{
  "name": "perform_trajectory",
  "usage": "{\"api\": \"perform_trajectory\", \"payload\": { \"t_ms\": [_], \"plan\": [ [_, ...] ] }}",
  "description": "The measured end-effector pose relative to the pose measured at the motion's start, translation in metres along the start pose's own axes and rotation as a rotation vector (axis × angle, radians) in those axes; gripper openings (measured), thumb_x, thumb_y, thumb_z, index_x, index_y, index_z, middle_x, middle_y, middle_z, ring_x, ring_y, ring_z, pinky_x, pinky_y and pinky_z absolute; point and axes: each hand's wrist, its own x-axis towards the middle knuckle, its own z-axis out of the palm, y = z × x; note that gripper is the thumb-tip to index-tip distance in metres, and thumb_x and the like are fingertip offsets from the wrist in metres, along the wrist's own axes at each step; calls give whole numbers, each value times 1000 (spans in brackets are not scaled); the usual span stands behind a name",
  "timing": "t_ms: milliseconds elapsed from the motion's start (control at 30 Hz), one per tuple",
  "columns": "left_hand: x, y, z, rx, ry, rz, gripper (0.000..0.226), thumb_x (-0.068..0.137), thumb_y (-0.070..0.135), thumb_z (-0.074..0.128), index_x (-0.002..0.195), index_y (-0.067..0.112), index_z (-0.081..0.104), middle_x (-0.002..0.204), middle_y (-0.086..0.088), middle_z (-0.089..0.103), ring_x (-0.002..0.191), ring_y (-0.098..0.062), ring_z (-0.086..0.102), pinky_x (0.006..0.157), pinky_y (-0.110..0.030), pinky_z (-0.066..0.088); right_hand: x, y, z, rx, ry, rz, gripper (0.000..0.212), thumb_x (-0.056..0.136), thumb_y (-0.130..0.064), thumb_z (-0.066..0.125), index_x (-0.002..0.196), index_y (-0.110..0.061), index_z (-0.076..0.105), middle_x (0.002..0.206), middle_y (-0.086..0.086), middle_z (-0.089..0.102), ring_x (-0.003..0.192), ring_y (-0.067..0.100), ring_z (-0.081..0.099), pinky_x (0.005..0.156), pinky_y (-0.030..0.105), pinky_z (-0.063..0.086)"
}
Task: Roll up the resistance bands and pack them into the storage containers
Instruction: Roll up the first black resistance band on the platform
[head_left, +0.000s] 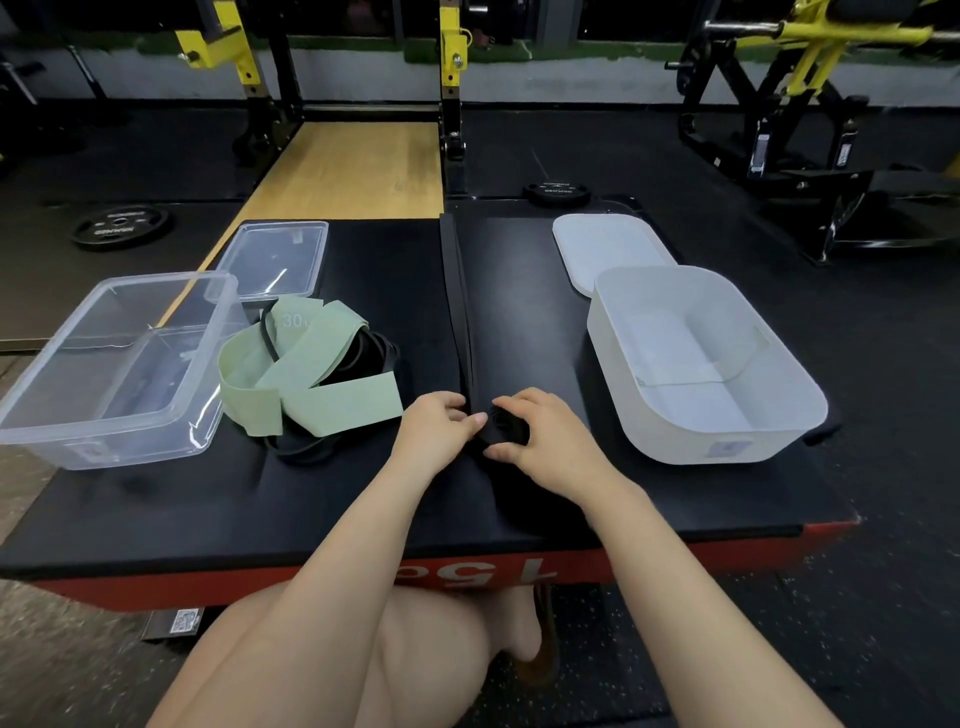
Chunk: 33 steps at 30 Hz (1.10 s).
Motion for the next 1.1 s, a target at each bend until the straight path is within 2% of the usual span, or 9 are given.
{"api": "perform_trajectory", "payload": {
  "t_ms": [133, 333, 433, 567, 667, 800, 933, 1033, 1100],
  "plan": [
    [0, 1, 0, -10, -23, 0, 44, 85, 19, 68, 125, 6, 56, 98, -8, 70, 86, -16, 65, 92, -35, 51, 6, 3, -14, 0, -112, -49, 64, 79, -33, 74, 137, -18, 49, 128, -2, 52, 121, 16, 46, 99, 24, 35],
    [-4, -1, -4, 3, -41, -35, 37, 80, 23, 73, 113, 10, 62, 97, -2, 63, 97, -19, 63, 91, -35, 51, 14, 4, -29, -6, -250, -126, 63, 77, -25, 77, 134, -24, 52, 131, -7, 53, 117, 11, 49, 88, 17, 32],
    [-3, 0, -4, 9, -41, -47, 34, 79, 21, 74, 110, 10, 62, 93, -1, 62, 93, -19, 62, 90, -34, 51, 16, 1, -32, -15, -256, -99, 66, 75, -24, 79, 135, -27, 50, 128, -7, 56, 103, 9, 50, 85, 18, 34],
    [-1, 1, -2, 47, -37, -43, 29, 81, 19, 72, 107, 11, 62, 90, 0, 59, 88, -16, 58, 89, -34, 51, 7, -1, -21, 54, -191, -14, 79, 76, -25, 78, 142, -27, 34, 135, -5, 51, 115, 15, 50, 89, 21, 36],
    [-3, 1, 0, 74, -17, -35, 28, 82, 20, 70, 107, 12, 62, 88, 1, 58, 87, -17, 58, 89, -33, 51, -5, 0, -8, 90, -13, 96, 75, 73, -32, 79, 137, -20, 41, 134, -3, 47, 123, 16, 46, 99, 27, 39],
    [-4, 1, 1, 108, 4, -11, 27, 83, 20, 69, 108, 11, 62, 92, 2, 58, 94, -18, 59, 85, -26, 46, -18, -10, 13, -63, 151, 146, 70, 71, -54, 73, 123, -14, 48, 119, 0, 46, 115, 19, 43, 96, 30, 39],
    [-3, -1, 2, 95, 10, 14, 30, 83, 19, 70, 110, 11, 60, 99, 1, 58, 96, -15, 57, 82, -23, 43, -16, -17, 27, -94, 293, 154, 62, 79, -54, 65, 121, -12, 49, 115, 2, 47, 111, 20, 44, 91, 29, 40],
    [-1, -1, 0, -37, -12, -23, 44, 79, 15, 73, 119, 14, 54, 112, 0, 59, 102, -19, 59, 87, -31, 50, -15, -12, 27, -57, 300, 134, 62, 83, -51, 63, 128, -12, 49, 118, 1, 49, 115, 19, 43, 94, 28, 39],
    [-2, 1, -2, -128, -51, -44, 47, 80, 12, 72, 123, 14, 53, 116, -2, 58, 100, -19, 59, 74, -27, 53, -14, -8, 24, -18, 260, 117, 65, 84, -49, 64, 134, -12, 46, 123, 0, 48, 120, 17, 39, 96, 26, 37]
  ]
}}
